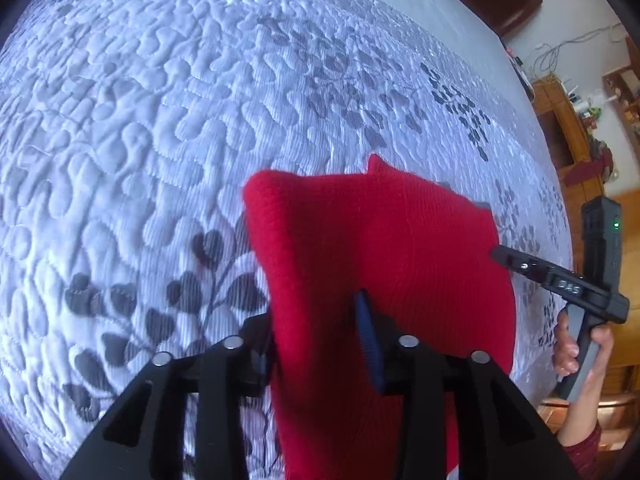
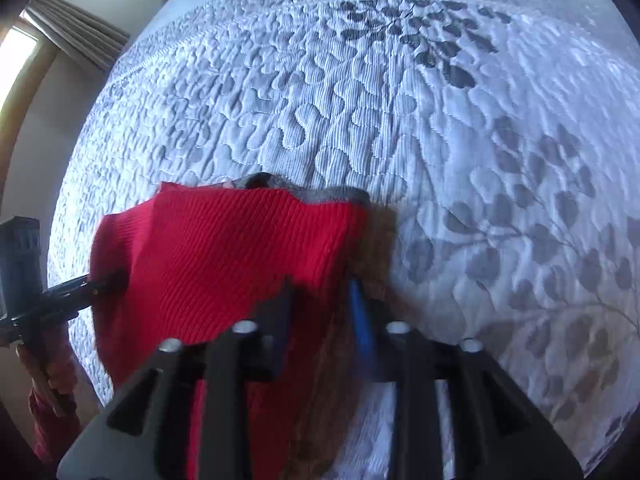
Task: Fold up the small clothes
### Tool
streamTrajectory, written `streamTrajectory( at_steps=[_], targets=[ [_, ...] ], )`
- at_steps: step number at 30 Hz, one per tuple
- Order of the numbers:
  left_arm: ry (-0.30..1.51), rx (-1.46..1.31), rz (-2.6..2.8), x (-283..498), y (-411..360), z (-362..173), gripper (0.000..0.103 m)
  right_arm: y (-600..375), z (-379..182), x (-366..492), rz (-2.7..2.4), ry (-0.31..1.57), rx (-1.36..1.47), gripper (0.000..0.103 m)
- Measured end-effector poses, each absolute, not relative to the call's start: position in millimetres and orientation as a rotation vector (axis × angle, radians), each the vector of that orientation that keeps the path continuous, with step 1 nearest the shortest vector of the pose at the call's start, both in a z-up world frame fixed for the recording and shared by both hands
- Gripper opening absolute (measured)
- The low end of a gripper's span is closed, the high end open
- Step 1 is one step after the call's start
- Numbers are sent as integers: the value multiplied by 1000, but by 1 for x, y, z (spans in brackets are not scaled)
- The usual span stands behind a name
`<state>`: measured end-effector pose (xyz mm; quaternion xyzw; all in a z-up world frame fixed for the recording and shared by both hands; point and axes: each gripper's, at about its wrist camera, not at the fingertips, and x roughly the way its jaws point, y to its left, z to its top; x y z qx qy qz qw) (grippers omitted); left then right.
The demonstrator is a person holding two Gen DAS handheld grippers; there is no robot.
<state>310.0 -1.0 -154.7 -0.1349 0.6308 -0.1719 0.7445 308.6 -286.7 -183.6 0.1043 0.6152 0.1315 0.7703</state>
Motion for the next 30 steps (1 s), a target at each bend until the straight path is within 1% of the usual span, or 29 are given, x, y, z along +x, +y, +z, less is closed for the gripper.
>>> streamTrajectory(
  at_steps=[1, 2, 4, 10, 19, 20, 21, 22, 23, 24, 25, 26, 28, 30],
  targets=[
    [1376, -305, -387, 306, 1, -153, 50, -289, -179, 300, 305, 1327, 236, 56],
    [1368, -315, -393, 301, 3, -151, 51, -292, -176, 291, 330, 1329, 257, 60],
    [1356, -319, -402, 291, 5, -149, 55, -294, -176, 278, 370, 1346, 294, 63],
    [1362, -290, -379, 279, -3, -155, 56, -287, -189, 249, 425, 1395, 308, 63],
    [1393, -370, -416, 297, -17, -171, 61, -278, -211, 256, 469, 1418, 431, 62],
    [1392, -383, -416, 297, -16, -172, 61, -279, -215, 257, 480, 1423, 471, 60],
    [1390, -397, -410, 297, -15, -173, 56, -278, -220, 257, 496, 1430, 513, 57],
    [1389, -408, -416, 297, -15, -173, 46, -279, -223, 257, 513, 1435, 548, 48],
    [1390, -416, -423, 296, -16, -173, 44, -281, -223, 254, 511, 1430, 560, 46],
    [1385, -415, -420, 295, -15, -172, 39, -281, -221, 254, 515, 1425, 559, 45],
    [1382, -416, -419, 293, -15, -170, 34, -281, -219, 253, 514, 1418, 554, 40],
    [1379, -422, -414, 291, -15, -168, 32, -282, -215, 250, 510, 1410, 548, 37],
    [1369, -428, -397, 287, -15, -163, 26, -284, -208, 247, 504, 1397, 552, 33],
    [1357, -417, -381, 282, -16, -155, 24, -286, -200, 242, 499, 1384, 545, 31]
  ],
)
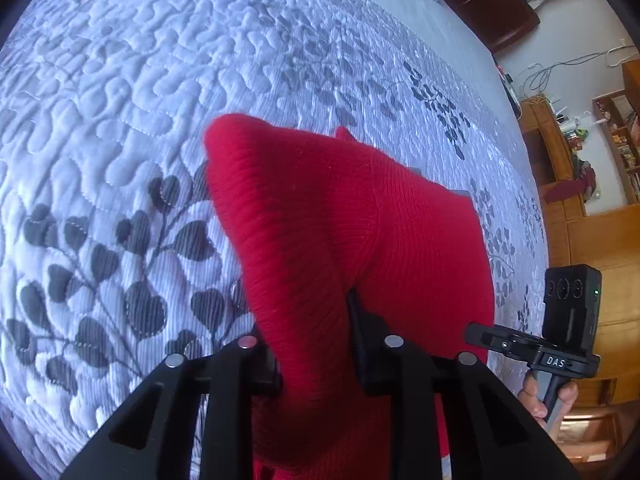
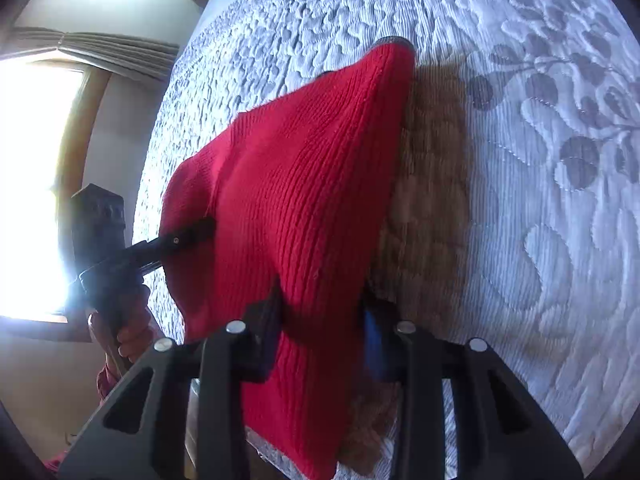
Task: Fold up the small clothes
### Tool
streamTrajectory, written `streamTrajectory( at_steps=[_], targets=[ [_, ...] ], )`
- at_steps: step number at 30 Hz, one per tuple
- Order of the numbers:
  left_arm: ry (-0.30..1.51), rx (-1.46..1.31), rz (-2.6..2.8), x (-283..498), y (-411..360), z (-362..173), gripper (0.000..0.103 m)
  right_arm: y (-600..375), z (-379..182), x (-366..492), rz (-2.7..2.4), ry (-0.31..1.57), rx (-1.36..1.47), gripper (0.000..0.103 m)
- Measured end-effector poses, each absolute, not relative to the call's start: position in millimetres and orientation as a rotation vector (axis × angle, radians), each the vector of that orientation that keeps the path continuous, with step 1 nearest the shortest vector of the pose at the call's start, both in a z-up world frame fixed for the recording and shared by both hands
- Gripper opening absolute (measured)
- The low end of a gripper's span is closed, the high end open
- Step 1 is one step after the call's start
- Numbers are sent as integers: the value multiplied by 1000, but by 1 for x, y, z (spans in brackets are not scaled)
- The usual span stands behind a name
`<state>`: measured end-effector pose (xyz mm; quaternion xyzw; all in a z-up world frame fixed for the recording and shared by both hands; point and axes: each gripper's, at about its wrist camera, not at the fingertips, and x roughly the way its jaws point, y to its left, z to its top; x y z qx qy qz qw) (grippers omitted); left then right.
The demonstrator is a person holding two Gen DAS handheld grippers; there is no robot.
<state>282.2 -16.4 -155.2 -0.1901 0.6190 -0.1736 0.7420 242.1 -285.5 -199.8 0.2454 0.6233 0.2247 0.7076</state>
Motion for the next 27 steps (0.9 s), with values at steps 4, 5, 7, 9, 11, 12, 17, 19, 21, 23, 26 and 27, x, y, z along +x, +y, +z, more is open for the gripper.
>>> streamTrajectory(
  at_steps=[4, 5, 7, 9, 11, 12, 17, 19, 21, 23, 26, 27],
  targets=[
    [1350, -409, -380, 271, -29, -139, 23, -291, -183, 232, 484, 1373, 506, 30],
    [1350, -413, -385, 268, -34, -134, 23, -294, -179, 229, 480, 1373, 501, 29],
    [1345, -410, -400, 264, -46, -126, 22, -304, -169, 223, 471, 1369, 487, 29],
    [1336, -399, -421, 258, -64, -115, 22, -317, -157, 216, 457, 1355, 467, 29],
    [1324, -395, -442, 255, -80, -106, 22, -332, -144, 210, 447, 1336, 447, 29],
    [1313, -393, -459, 253, -93, -99, 22, -344, -135, 206, 440, 1327, 439, 29],
    [1290, -381, -532, 255, -153, -79, 22, -410, -109, 201, 381, 1314, 428, 29],
    [1298, -376, -550, 260, -181, -80, 22, -433, -108, 204, 357, 1317, 423, 29],
    [1307, -353, -555, 265, -205, -86, 22, -458, -115, 208, 319, 1332, 420, 30],
    [1317, -305, -546, 270, -229, -98, 22, -475, -132, 216, 281, 1358, 419, 30],
    [1344, -229, -498, 282, -256, -130, 22, -494, -169, 225, 239, 1400, 435, 30],
    [1357, -208, -467, 285, -260, -140, 22, -498, -178, 227, 241, 1399, 459, 31]
  ],
)
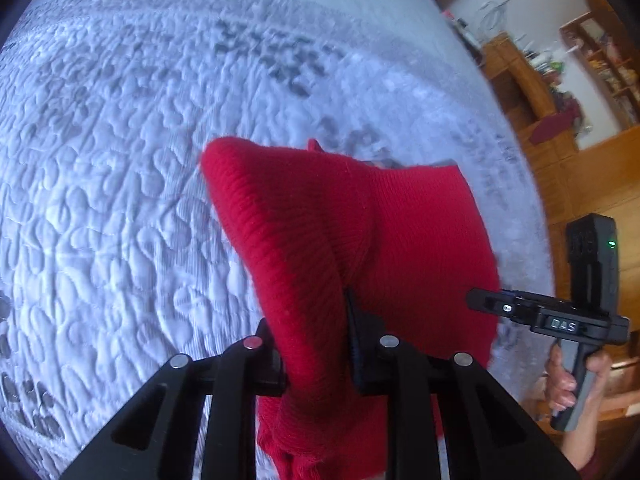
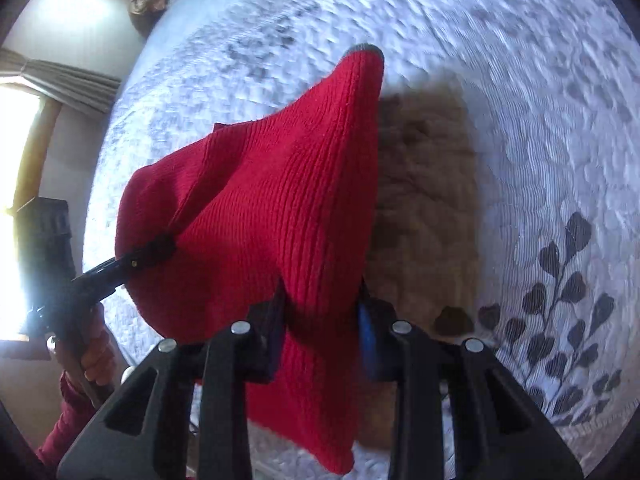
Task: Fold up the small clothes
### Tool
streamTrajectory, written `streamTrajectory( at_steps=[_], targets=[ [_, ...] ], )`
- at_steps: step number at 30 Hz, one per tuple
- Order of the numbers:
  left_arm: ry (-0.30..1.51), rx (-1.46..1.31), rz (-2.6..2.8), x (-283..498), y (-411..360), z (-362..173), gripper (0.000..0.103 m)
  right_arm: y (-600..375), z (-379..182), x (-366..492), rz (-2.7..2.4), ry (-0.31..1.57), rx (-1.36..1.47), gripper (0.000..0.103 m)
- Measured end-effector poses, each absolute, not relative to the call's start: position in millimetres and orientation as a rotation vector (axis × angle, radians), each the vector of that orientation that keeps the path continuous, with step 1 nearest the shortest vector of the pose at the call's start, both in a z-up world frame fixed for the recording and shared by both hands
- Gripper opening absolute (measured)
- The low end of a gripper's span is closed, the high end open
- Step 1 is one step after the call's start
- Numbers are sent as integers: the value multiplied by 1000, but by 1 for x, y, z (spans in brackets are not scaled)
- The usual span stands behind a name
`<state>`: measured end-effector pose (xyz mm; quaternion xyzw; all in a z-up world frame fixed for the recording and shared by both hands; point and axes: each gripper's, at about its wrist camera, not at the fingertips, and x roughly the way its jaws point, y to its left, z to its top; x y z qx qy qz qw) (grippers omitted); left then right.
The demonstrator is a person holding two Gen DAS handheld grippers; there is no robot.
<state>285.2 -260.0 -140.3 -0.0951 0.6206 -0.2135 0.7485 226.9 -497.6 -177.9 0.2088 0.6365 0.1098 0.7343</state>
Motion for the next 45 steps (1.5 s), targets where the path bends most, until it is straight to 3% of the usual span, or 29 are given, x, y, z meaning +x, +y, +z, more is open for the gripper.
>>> streamTrajectory(
  at_steps=[4, 6, 7, 13, 17, 18, 20, 21, 23, 25, 27, 33, 36, 38, 41, 45],
  targets=[
    [1374, -190, -426, 289, -263, -164, 24, -514, -193, 220, 303, 1346, 560, 36],
    [1356, -146, -423, 285, -266, -158, 26, -511, -189, 211, 283, 1332, 506, 50],
    [1352, -129, -416, 284, -268, -156, 32, -516, -184, 204, 273, 1319, 487, 57],
    [1345, -72, -375, 247, -265, -140, 55, -509, -161, 149, 308, 1301, 450, 59],
    [1357, -84, -385, 207, -256, -140, 56, -495, -170, 107, 327, 1348, 428, 59],
    [1360, -84, -382, 200, -256, -142, 56, -491, -176, 97, 335, 1365, 429, 58],
    [1364, -95, -376, 186, -256, -147, 54, -484, -186, 87, 328, 1386, 407, 29],
    [1361, -87, -366, 182, -257, -150, 51, -481, -188, 85, 334, 1386, 414, 23],
    [1353, -70, -347, 173, -258, -153, 35, -478, -186, 78, 321, 1361, 423, 14],
    [1350, -67, -342, 166, -257, -151, 25, -477, -177, 73, 314, 1330, 428, 13],
    [1343, -57, -340, 159, -255, -149, 23, -480, -171, 64, 293, 1309, 439, 12],
    [1325, -16, -335, 149, -255, -162, 25, -470, -203, 63, 215, 1349, 386, 13],
    [1298, -6, -328, 144, -256, -161, 27, -467, -199, 58, 189, 1328, 401, 14],
    [1294, -6, -306, 138, -253, -158, 36, -471, -193, 51, 174, 1304, 402, 25],
    [1320, -65, -299, 132, -242, -156, 40, -474, -184, 33, 141, 1277, 411, 41],
    [1322, -64, -281, 114, -231, -150, 45, -468, -178, 16, 73, 1263, 365, 42]
  ],
)
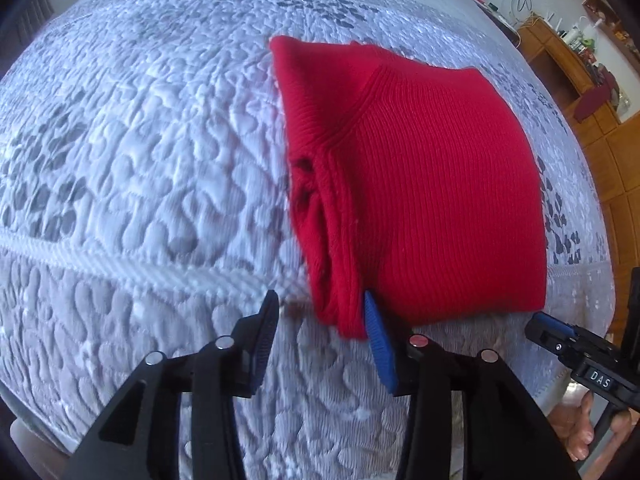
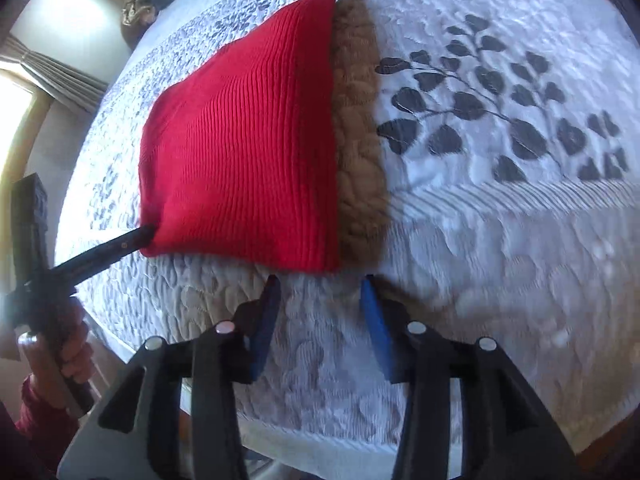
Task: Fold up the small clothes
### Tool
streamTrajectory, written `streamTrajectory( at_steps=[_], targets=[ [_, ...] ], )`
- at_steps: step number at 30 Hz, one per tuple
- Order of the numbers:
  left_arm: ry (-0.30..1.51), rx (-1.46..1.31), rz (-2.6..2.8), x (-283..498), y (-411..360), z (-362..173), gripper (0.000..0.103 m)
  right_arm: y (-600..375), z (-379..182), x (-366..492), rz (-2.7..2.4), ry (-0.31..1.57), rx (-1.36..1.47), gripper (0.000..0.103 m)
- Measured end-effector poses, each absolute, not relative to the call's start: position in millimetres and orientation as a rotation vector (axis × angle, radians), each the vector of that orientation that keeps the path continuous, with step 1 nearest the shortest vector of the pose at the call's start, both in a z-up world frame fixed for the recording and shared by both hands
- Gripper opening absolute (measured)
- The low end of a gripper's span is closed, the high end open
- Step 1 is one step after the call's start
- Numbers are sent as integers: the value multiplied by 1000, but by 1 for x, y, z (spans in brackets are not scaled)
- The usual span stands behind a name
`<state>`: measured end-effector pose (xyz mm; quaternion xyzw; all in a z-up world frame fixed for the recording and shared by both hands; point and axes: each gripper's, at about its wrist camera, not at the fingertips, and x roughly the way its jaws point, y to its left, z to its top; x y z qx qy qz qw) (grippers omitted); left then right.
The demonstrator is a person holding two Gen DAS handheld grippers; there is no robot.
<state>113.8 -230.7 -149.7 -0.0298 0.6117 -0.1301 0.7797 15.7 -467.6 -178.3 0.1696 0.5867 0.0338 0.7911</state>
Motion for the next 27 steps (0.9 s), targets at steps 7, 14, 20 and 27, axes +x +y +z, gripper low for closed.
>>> streamTrajectory(
  at_steps=[7, 14, 20, 27],
  targets=[
    [1316, -8, -201, 84, -219, -143, 53, -454, -182, -15, 7, 1279, 298, 49],
    [1299, 15, -151, 50, -210, -132, 57, -438, -171, -30, -26, 1261, 259, 75],
    [1189, 68, -142, 36, -213, -94, 63, -422, -153, -31, -49, 1231, 255, 84],
    [1135, 96, -150, 41, -221, -65, 63, -413, -128, -28, -52, 1193, 231, 89]
  ],
)
